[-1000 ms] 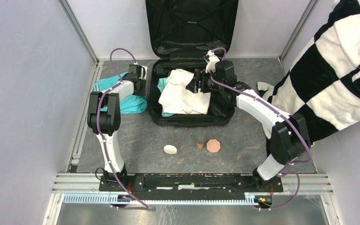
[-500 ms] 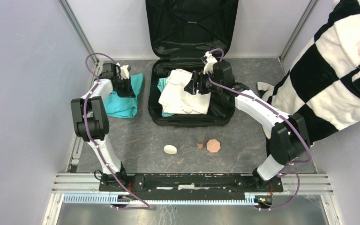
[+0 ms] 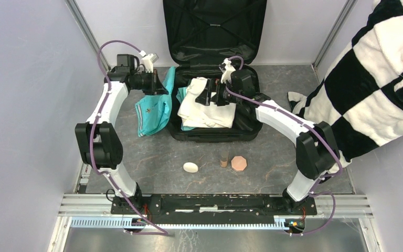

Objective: Pack the luggage

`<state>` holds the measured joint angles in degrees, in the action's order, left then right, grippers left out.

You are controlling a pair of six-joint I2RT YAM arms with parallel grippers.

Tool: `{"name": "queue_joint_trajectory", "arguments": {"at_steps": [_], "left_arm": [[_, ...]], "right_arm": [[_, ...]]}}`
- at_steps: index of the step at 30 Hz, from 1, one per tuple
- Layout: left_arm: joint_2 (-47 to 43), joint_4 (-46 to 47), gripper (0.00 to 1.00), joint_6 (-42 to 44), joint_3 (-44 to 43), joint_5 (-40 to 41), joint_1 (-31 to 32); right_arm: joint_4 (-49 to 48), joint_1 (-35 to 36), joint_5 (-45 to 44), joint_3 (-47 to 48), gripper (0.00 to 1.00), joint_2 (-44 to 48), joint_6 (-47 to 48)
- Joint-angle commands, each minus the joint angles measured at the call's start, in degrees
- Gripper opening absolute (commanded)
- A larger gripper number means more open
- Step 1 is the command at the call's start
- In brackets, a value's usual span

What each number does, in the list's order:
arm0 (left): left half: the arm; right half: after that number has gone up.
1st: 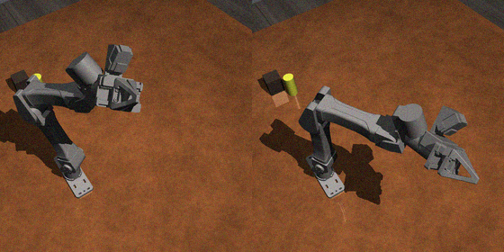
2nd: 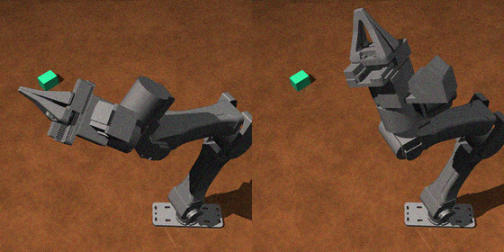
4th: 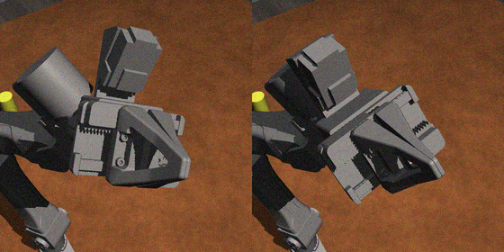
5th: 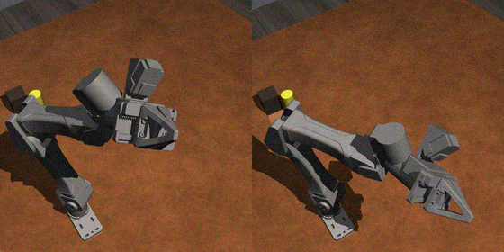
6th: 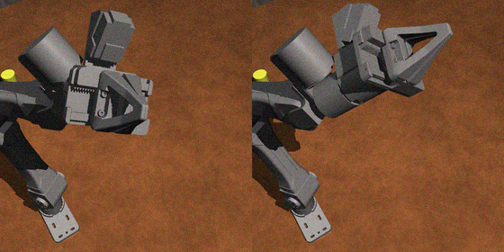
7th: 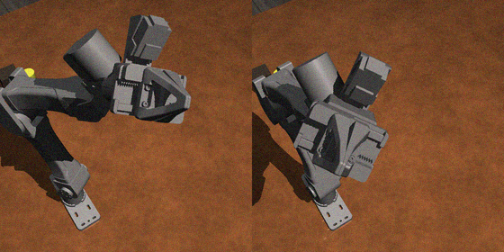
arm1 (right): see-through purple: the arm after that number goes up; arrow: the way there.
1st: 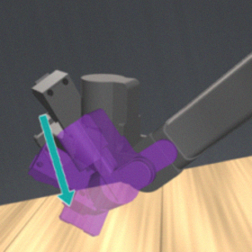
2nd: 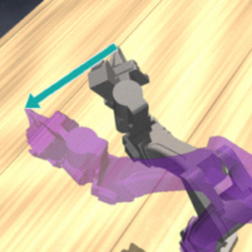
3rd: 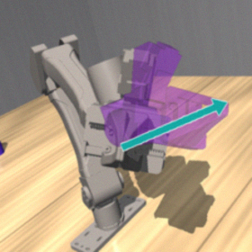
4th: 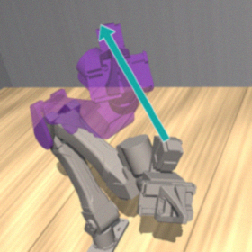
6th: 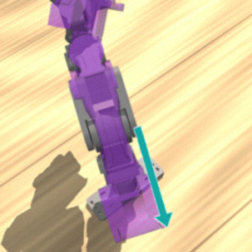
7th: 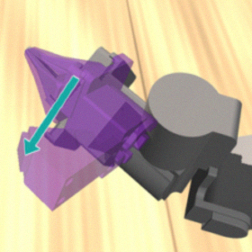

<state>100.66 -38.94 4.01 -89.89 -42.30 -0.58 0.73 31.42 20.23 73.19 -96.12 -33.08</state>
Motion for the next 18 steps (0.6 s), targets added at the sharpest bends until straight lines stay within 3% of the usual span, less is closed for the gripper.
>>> {"name": "queue_joint_trajectory", "arguments": {"at_steps": [1, 18], "left_arm": [[-1.5, 0.3, 0.02, -3.2, -4.0, -4.9, 5.2], [-4.6, 2.1, 0.02, -4.4, 4.1, -8.5, 14.6]], "right_arm": [[-4.6, 0.6, 2.4, 6.0, 0.98, -4.9, -6.5], [-17.7, 1.5, 2.9, 9.2, 0.98, -15.2, -22.2]]}}
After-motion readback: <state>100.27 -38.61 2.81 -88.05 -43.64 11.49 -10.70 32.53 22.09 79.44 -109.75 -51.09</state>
